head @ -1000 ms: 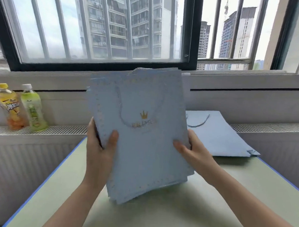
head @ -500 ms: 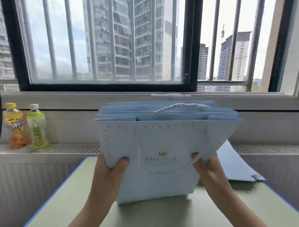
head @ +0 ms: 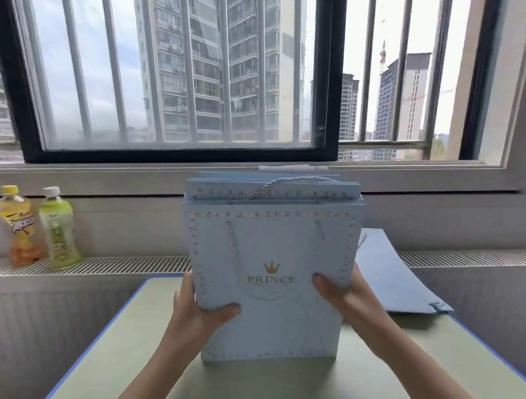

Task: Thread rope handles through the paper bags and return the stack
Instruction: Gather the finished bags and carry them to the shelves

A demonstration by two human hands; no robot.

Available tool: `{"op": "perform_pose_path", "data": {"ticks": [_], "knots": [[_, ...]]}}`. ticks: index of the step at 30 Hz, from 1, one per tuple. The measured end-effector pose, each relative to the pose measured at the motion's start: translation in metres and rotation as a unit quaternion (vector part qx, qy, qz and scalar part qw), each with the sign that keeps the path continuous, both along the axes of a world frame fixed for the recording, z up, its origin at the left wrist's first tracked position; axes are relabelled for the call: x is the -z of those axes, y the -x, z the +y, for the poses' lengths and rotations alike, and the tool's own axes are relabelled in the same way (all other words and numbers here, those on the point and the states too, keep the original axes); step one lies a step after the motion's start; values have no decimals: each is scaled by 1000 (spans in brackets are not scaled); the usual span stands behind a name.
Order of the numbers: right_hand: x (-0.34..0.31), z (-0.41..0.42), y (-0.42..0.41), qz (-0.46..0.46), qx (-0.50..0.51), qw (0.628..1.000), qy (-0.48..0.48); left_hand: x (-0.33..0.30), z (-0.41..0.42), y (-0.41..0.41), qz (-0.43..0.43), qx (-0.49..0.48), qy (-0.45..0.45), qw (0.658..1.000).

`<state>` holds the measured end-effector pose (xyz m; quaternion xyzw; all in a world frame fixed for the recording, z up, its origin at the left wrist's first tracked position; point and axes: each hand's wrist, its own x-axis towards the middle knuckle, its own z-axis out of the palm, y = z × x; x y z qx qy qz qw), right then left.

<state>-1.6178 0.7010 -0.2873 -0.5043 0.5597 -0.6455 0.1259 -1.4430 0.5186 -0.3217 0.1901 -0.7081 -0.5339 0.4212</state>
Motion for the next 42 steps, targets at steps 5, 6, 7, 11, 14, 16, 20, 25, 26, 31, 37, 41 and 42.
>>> {"op": "perform_pose_path", "data": {"ticks": [5, 6, 7, 11, 14, 16, 20, 25, 26, 31, 37, 41, 42], "knots": [[-33, 9, -7, 23, 117, 988, 102, -3, 3, 1, 18, 61, -27, 998], [-45, 14, -10, 77, 174, 970, 151, -3, 4, 2, 22, 67, -29, 997], [-59, 19, -14, 135, 220, 947, 190, -4, 4, 2, 26, 71, -30, 997], [-121, 27, -28, 319, 292, 898, 82, -4, 6, 2, 39, 80, -40, 995], [-137, 15, -32, 393, 271, 878, -25, -4, 8, 2, 41, 85, -41, 995], [-139, 11, -32, 391, 245, 885, -61, -3, 8, 2, 37, 87, -38, 995], [-144, 10, -31, 364, 235, 897, -87, -2, 8, 4, 32, 88, -38, 995], [-138, -2, -44, 474, 354, 805, 54, 1, 3, 8, 27, 87, -57, 994], [-137, -4, -44, 491, 347, 797, 55, 1, 2, 8, 25, 86, -57, 994], [-130, -7, -30, 573, 365, 733, 48, 2, 0, 9, 16, 81, -62, 995], [-138, -2, -9, 544, 356, 759, -17, 2, 4, 12, 3, 69, -71, 995], [-149, 1, -1, 522, 297, 798, -47, 2, 5, 10, 0, 79, -74, 994], [-152, 3, 1, 527, 294, 796, -49, 2, 5, 10, 0, 79, -75, 994]]}}
